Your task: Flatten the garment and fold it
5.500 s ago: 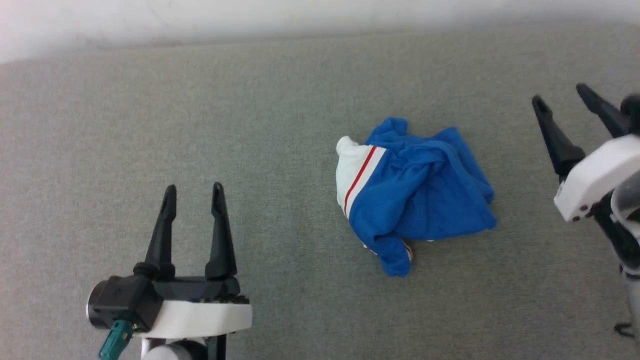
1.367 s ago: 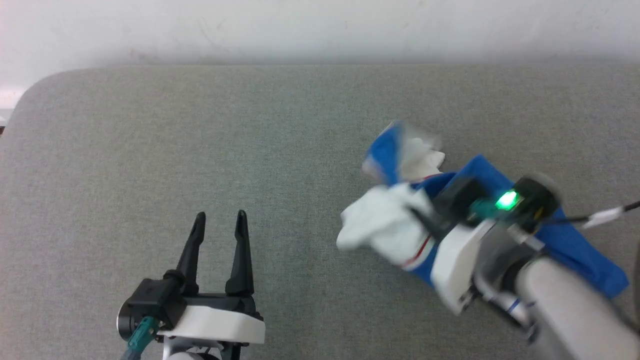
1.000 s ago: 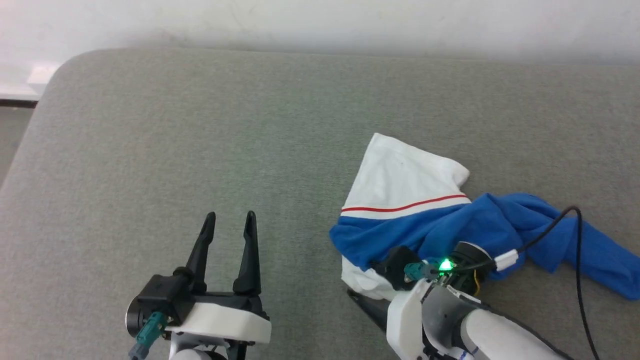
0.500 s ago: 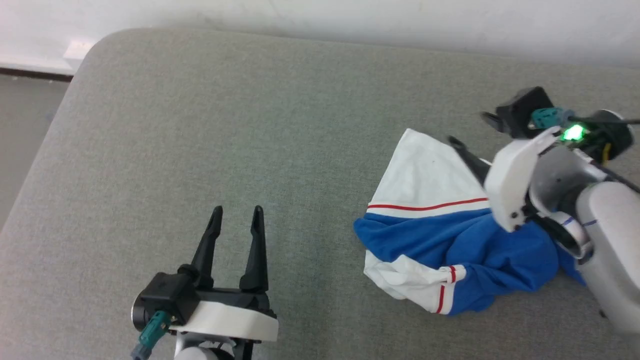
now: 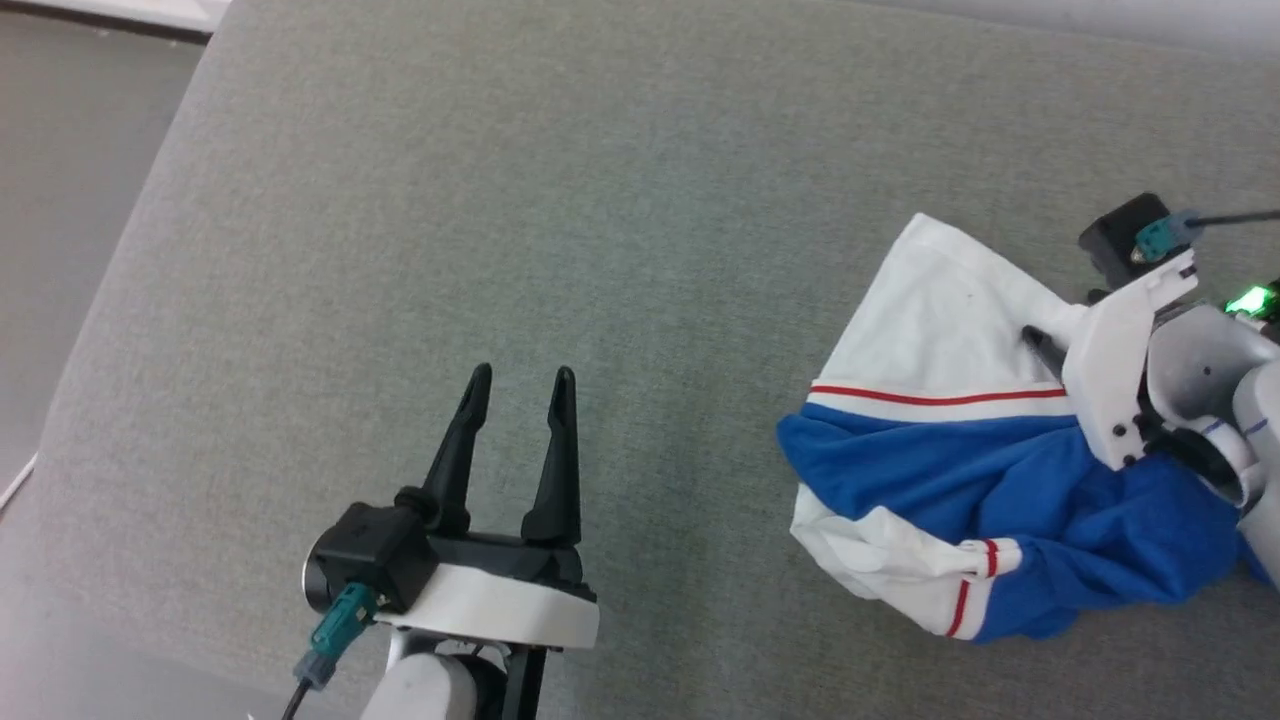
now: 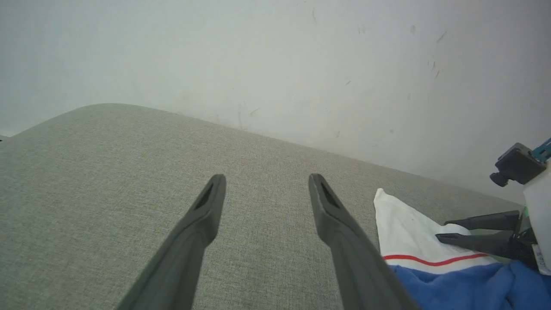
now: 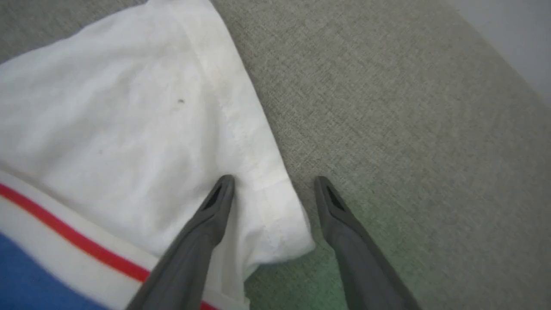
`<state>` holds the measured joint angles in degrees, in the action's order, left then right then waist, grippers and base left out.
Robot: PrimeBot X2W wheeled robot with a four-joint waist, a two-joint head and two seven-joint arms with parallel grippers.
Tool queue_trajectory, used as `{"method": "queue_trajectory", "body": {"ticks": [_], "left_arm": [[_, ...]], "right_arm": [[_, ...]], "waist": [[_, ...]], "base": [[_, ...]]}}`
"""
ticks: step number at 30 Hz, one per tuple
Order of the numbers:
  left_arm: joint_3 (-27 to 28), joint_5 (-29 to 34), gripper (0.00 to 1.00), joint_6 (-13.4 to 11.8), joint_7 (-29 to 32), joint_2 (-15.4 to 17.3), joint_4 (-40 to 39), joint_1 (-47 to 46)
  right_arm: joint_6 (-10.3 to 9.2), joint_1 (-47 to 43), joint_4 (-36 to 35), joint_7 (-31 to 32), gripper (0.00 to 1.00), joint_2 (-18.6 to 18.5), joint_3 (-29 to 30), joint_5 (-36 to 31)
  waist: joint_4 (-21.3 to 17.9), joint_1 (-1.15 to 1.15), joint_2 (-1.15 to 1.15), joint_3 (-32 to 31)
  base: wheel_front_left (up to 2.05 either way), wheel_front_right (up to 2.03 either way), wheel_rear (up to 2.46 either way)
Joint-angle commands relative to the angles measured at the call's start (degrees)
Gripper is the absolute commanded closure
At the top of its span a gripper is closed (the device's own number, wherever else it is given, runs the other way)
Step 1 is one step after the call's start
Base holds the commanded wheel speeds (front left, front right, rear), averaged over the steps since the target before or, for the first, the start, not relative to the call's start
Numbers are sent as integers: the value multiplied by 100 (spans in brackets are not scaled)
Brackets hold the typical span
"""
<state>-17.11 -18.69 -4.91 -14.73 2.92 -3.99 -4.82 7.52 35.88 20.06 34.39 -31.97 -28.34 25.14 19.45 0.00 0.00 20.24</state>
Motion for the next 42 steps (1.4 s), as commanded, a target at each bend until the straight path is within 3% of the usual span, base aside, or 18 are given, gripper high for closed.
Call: {"method": "queue_trajectory", "body": {"ticks": [1, 2, 7, 14, 19, 26, 30, 33, 34, 35, 36, 42], "left_arm": [[-13, -29, 0, -51, -27, -4, -5, -93], [-11, -28, 0, -61, -27, -4, -2, -101], [109, 65, 0, -76, -27, -4, 66, -47], [419, 238, 0, 43, -27, -4, 136, 161], [661, 358, 0, 136, -27, 10, 127, 367], [767, 496, 0, 216, -27, 11, 78, 431], [807, 534, 0, 248, -27, 11, 101, 429], [824, 555, 0, 273, -27, 12, 141, 444], [827, 562, 0, 278, -27, 12, 157, 447], [827, 562, 0, 278, -27, 12, 157, 447], [828, 568, 0, 280, -27, 12, 171, 450], [838, 577, 0, 302, -27, 11, 199, 465]], "right_arm": [[-3, -99, 166, 157, 81, 50, -133, 111], [-3, -97, 188, 218, 100, 52, -153, 173], [-3, 104, 234, -121, 100, 88, 2, 108], [-3, 210, 596, -882, 100, 85, 1015, -158], [-3, -260, 619, -1169, 100, -67, 2054, -236], [-3, -1851, 548, -1472, 100, -258, 4261, -955], [-3, -2747, 598, -1623, 100, 111, 5443, -1540], [-3, -3108, 534, -1697, 100, 587, 5887, -1775], [-3, -3157, 483, -1735, 41, 740, 5931, -1826], [-3, -3157, 483, -1735, 41, 740, 5931, -1826], [-3, -3174, 421, -1773, 0, 878, 5935, -1863], [-3, -2776, -517, -1783, 0, 1385, 5293, -1707]], "waist": [[189, 0, 0, 193], [186, 0, 0, 194], [-24, 0, 0, -39], [-603, 0, 0, -701], [-1068, 0, 0, -911], [-1440, 0, 0, -795], [-1533, 0, 0, -758], [-1595, 0, 0, -774], [-1614, 0, 0, -789], [-1614, 0, 0, -789], [-1632, 0, 0, -807], [-1724, 0, 0, -905]], "base": [[0, 0, 0], [0, 0, 0], [0, 0, 0], [0, 0, 0], [0, 0, 0], [0, 0, 0], [0, 0, 0], [0, 0, 0], [0, 0, 0], [0, 0, 0], [0, 0, 0], [0, 0, 0]]}}
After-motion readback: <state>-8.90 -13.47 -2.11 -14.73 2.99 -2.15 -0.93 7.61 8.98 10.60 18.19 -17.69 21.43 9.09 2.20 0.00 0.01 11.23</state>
